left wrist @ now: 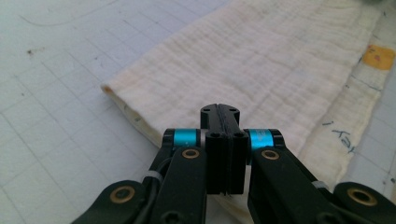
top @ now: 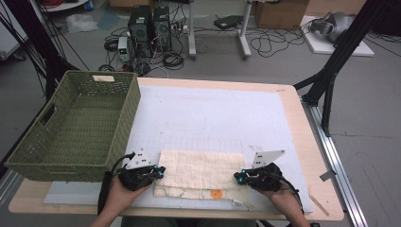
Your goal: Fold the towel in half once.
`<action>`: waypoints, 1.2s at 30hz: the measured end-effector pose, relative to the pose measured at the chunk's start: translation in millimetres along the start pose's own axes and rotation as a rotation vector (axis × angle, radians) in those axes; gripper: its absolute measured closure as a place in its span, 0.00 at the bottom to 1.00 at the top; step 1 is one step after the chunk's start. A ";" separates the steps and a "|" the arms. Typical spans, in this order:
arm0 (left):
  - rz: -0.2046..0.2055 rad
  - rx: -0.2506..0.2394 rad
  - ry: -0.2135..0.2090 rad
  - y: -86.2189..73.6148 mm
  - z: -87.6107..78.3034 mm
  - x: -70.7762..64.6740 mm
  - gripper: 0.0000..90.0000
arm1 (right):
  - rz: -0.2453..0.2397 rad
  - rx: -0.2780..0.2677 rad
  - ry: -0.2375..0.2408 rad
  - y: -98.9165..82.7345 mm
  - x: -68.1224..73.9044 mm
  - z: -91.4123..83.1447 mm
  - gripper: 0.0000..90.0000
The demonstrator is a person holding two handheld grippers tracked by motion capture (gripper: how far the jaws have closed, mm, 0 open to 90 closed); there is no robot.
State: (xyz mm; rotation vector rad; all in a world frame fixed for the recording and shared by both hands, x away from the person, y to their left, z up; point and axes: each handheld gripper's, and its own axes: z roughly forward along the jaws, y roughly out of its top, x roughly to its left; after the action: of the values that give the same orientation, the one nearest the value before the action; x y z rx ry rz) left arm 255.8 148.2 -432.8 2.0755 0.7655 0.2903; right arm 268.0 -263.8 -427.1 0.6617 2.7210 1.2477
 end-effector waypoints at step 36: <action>0.007 0.003 -0.034 -3.1 0.5 -0.2 0.98 | -0.026 0.048 0.002 2.9 3.4 1.9 0.97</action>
State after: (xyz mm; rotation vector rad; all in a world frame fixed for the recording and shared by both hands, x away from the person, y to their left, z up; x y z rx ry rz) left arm 254.5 149.1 -435.5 2.0813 0.7392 0.2575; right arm 266.4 -259.4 -425.8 0.6275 2.7594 1.1816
